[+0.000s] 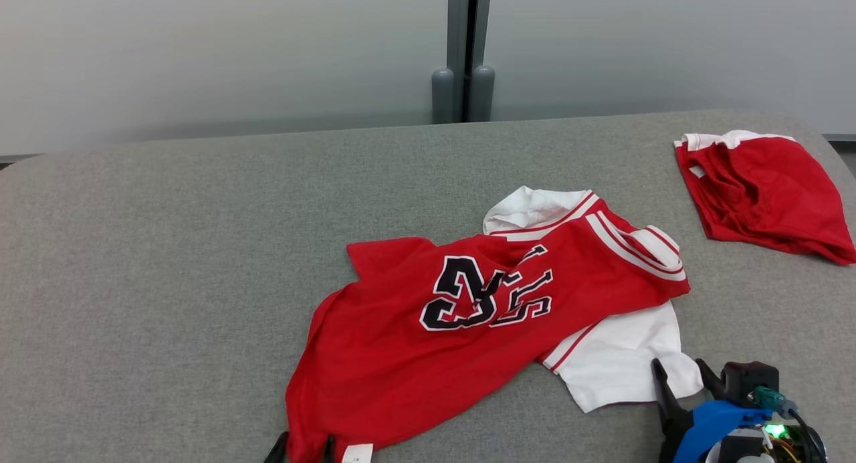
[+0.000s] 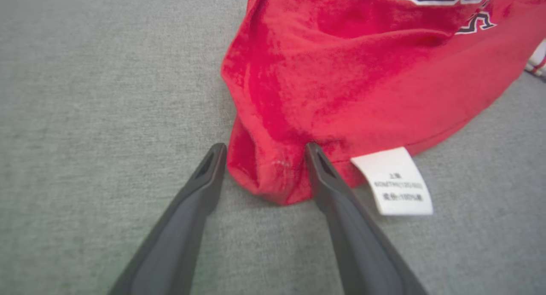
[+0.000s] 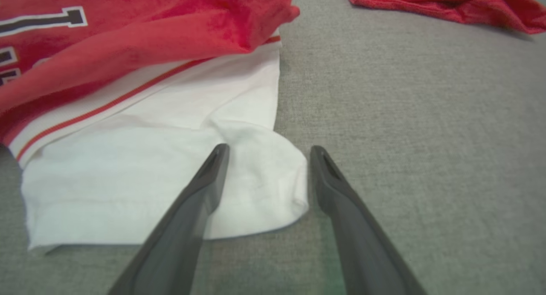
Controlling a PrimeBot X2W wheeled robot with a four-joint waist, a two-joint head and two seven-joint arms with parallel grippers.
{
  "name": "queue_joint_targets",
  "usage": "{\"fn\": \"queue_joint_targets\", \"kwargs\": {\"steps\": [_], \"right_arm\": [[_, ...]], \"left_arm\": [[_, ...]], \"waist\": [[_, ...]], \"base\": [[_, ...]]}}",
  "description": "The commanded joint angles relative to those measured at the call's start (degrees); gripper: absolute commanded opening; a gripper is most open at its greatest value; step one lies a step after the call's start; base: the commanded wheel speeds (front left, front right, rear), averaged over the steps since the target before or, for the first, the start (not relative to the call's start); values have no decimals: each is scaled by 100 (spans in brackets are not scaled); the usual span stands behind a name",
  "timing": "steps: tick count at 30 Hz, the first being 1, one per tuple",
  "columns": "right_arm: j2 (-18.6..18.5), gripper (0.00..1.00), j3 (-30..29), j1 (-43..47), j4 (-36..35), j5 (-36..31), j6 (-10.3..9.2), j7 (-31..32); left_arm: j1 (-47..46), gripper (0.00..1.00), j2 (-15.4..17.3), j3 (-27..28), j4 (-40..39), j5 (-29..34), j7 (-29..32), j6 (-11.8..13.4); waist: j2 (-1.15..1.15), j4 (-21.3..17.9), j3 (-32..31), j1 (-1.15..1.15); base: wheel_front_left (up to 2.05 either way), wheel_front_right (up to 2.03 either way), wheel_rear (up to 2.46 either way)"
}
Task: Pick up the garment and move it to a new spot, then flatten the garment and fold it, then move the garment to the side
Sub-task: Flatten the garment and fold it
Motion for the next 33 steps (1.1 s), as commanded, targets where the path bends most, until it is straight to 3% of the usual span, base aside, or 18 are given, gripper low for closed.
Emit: {"fn": "queue_joint_targets", "kwargs": {"steps": [1, 6, 7, 8, 17, 22, 27, 33], "right_arm": [[6, 100, 49, -111, 76, 44, 1, -20], [67, 100, 238, -172, 293, 167, 2, -10], [87, 67, 281, -176, 319, 210, 2, -5], [108, 0, 330, -177, 306, 265, 2, -5], [93, 0, 561, 20, -593, 668, 2, -20], [-21, 0, 709, -239, -1504, 807, 2, -22], [-141, 0, 859, -995, -2125, 956, 2, -20], [-383, 0, 1178, -2814, -2003, 1304, 1, 140]], "left_arm": [[-116, 100, -11, -65, 56, -73, 6, -22], [-234, 99, -12, -323, 190, -277, 12, -37], [-251, 45, -13, -375, 223, -330, 12, -43], [-272, 0, -17, -427, 251, -386, 14, -49], [-561, 0, -9, -513, -83, -900, 2, -64], [-1071, 0, -9, -283, -516, -1251, 2, -68], [-2191, 0, 154, -198, -621, -1739, 5, -71], [-4265, 0, 632, -331, -476, -2295, 431, -72]], "waist": [[-1, -4, 17, 0], [-1, -2, 49, 0], [-1, 0, 48, 0], [-1, 4, 47, 0], [-1, -9, 61, 0], [-1, -27, 196, 0], [-1, -87, 462, 0], [-1, -178, 1114, 0]], "base": [[0, 0, 0], [0, 0, 0], [0, 0, 0], [0, 0, 0], [0, 0, 0], [0, 0, 0], [0, 0, 0], [0, 0, 0]]}}
